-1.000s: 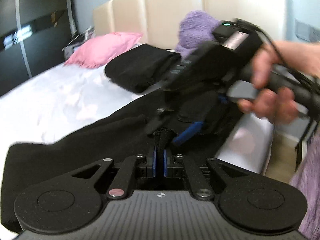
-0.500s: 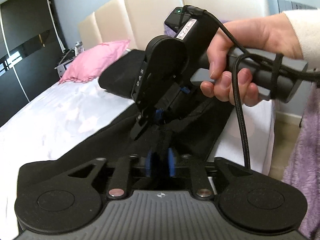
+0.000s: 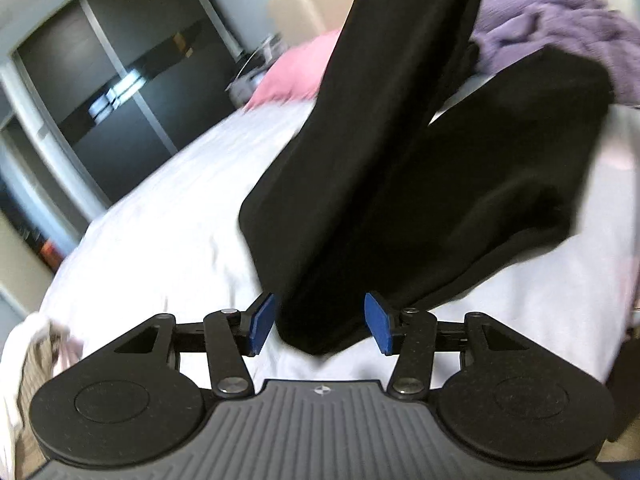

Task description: Fold clothes

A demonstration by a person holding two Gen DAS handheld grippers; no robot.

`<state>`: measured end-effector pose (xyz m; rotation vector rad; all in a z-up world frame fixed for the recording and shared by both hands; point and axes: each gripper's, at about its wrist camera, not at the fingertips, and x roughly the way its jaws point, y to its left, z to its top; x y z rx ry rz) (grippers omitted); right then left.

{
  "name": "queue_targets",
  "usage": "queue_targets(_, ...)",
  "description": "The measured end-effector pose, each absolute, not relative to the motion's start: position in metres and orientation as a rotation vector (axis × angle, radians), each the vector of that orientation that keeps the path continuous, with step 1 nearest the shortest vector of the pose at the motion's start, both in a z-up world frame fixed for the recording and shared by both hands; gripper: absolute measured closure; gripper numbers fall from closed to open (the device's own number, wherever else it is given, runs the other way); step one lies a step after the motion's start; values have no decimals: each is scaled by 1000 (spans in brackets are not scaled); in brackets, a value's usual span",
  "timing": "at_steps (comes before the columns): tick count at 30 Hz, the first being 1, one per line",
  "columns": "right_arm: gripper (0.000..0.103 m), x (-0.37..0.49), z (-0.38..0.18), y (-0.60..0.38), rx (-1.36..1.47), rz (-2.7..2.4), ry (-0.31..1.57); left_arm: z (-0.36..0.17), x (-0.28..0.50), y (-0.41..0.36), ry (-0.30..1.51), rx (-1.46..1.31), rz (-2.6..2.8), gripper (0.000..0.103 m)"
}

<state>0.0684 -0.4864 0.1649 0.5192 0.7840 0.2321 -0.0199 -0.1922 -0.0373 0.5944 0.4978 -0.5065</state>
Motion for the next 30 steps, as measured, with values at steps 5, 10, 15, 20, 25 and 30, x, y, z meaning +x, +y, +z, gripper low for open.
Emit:
queue_targets(5,95,66,196,-497,452,177,758,-47,-5,-175,533,643,-414,56)
queue_targets(10,95,53,192,-533,462,80,760,-50,9,-184,536,658,-417,68)
queue_targets(15,95,37,149,-582,533,-38,837,-50,13,-192,529,673,-474,84)
queue_targets(20,95,25,102,-617,616,-108,874,-52,13,-202,522,708,-507,88)
queue_targets(25,95,14,61,-649,695,-165,889,-57,17,-210,520,738,-532,93)
queue_targets(30,95,5,37,-661,722,-205,912,-63,12,-216,523,779,-573,94)
